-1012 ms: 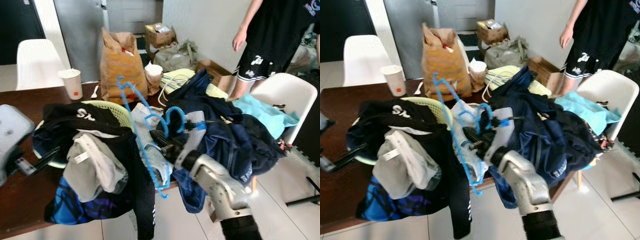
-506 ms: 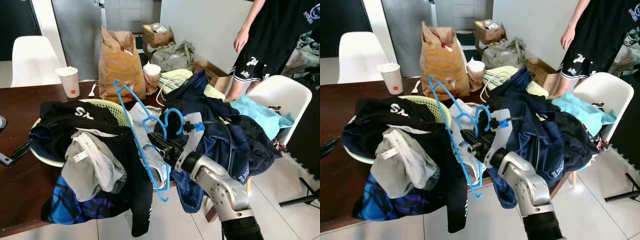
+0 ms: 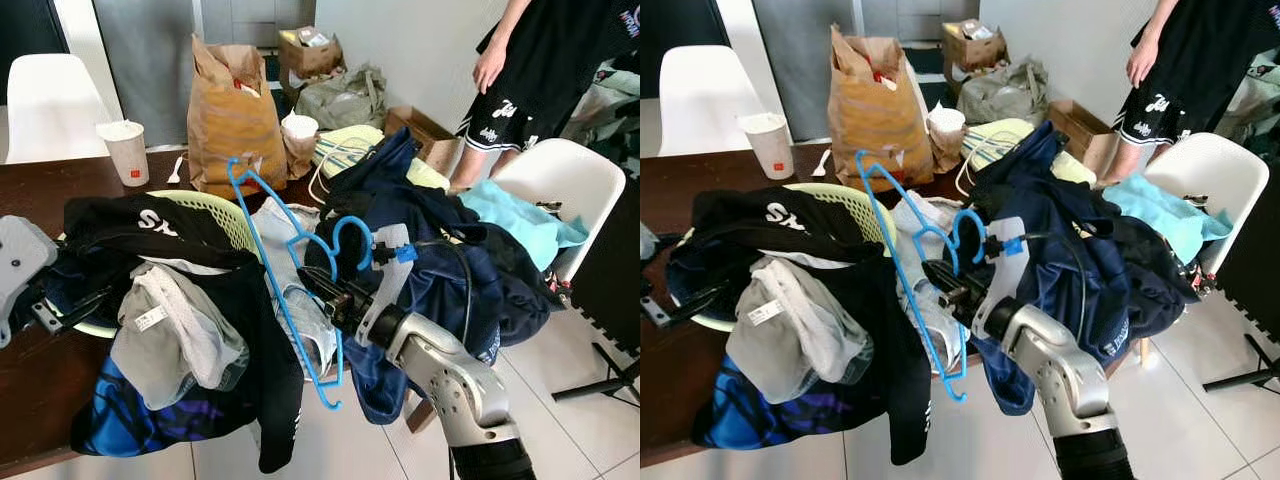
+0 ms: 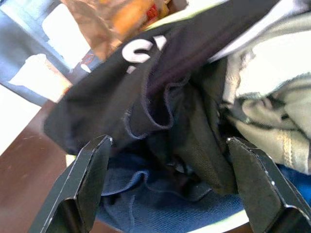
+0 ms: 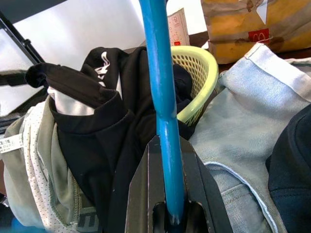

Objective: Hang hanger

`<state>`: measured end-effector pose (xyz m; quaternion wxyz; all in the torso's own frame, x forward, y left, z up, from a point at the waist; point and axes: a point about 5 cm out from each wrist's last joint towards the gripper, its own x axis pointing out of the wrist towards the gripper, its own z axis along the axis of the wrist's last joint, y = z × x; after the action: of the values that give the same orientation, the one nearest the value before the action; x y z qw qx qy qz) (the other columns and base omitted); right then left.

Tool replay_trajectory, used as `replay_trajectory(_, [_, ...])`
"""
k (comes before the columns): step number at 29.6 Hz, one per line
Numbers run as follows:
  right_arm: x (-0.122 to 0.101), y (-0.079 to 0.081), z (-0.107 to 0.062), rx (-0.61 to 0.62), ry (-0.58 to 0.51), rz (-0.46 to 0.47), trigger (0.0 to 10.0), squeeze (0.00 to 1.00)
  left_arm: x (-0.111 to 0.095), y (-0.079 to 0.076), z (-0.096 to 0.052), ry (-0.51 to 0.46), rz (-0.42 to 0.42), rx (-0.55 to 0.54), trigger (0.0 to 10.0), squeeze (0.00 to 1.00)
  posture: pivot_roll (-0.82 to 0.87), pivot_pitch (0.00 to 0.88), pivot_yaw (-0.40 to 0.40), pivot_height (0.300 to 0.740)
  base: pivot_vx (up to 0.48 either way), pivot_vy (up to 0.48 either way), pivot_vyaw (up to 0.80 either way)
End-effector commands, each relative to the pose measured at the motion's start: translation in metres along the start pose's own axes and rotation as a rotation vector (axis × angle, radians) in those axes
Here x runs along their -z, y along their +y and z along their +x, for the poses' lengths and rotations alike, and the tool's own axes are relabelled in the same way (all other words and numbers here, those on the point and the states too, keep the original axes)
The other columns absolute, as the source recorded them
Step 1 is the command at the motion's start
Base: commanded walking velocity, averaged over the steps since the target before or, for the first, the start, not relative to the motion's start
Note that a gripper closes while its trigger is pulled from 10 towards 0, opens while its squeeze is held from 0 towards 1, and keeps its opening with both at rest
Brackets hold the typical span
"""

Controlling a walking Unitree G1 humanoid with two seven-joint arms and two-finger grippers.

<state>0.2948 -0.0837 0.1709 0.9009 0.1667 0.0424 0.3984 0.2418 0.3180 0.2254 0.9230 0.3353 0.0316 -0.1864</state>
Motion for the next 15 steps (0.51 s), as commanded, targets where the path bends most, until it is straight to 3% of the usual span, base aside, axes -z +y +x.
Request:
replay_trajectory(1, [-0.004, -0.002, -0.006, 0.015, -0.01, 0.001, 10.0, 0.0, 0.003, 0.0, 0.004, 0.005, 0.046, 0.014, 10.0, 0.0, -0.05, 0.078, -0.078, 0.74, 0.0, 0.0, 0.0])
replay_trajectory(7, [-0.004, -0.002, -0.007, 0.016, -0.009, 0.002, 10.0, 0.0, 0.001, 0.007, 0.011, -0.016, 0.104, -0.036, 10.0, 0.0, -0.06, 0.081, -0.077, 0.74, 0.0, 0.0, 0.0])
replay_trajectory(10, [-0.004, -0.001, -0.009, 0.021, -0.009, 0.003, 10.0, 0.0, -0.007, 0.008, 0.019, -0.074, 0.142, -0.054, 10.0, 0.0, -0.08, 0.08, -0.066, 0.74, 0.0, 0.0, 0.0])
replay_trajectory(15, [-0.004, 0.0, -0.011, 0.025, -0.011, 0.004, 10.0, 0.0, -0.015, 0.007, 0.026, -0.114, 0.15, -0.045, 10.0, 0.0, -0.08, 0.081, -0.063, 0.74, 0.0, 0.0, 0.0])
